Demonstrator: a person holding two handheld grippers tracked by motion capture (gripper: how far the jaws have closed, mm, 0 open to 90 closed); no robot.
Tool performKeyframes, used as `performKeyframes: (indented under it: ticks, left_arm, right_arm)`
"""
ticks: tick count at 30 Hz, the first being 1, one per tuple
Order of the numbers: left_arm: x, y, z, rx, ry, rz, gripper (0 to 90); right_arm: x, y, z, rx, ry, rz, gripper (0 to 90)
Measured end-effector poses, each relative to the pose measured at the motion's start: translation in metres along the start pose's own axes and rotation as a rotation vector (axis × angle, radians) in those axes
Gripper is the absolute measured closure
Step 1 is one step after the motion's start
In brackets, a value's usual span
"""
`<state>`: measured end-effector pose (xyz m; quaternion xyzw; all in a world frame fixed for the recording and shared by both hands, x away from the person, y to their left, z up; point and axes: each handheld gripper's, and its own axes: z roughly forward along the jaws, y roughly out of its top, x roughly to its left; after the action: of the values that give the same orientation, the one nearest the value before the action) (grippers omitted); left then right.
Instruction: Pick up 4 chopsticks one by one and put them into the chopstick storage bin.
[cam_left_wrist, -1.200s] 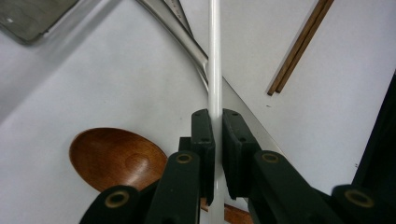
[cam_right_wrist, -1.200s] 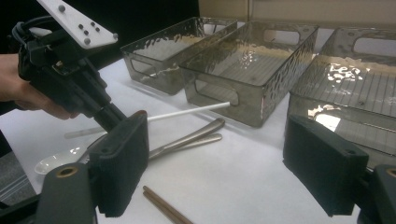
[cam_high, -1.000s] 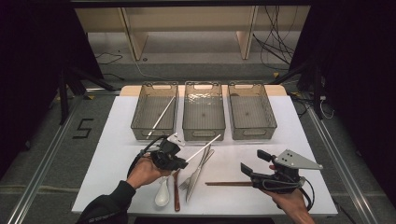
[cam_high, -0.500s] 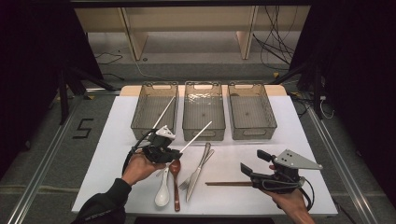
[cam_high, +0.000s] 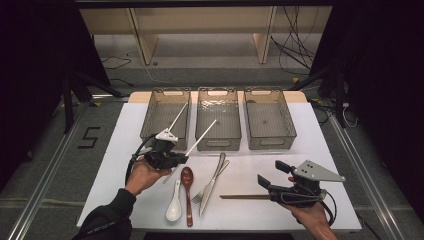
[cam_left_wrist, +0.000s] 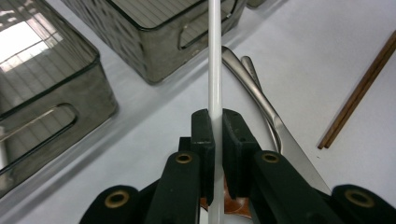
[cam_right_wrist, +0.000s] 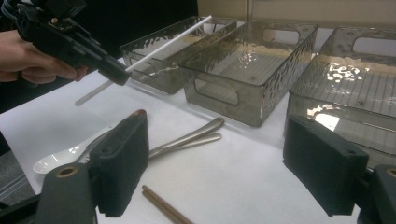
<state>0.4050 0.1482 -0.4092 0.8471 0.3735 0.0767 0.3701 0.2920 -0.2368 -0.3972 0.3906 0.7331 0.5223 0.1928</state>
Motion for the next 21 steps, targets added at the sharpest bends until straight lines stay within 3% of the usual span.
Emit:
performKeyframes:
  ticks: [12,21]
  left_arm:
    - [0.018,0.003,-0.012,-0.058,0.025,-0.064,83.6]
    - [0.033,0.013,-0.019,-0.092,0.051,-0.081,83.6]
  right_arm:
    - [0.0,-0.001,0.0,0.002,-0.004,0.007,23.5]
    - [0.0,-0.001,0.001,0.007,-0.008,0.009,23.5]
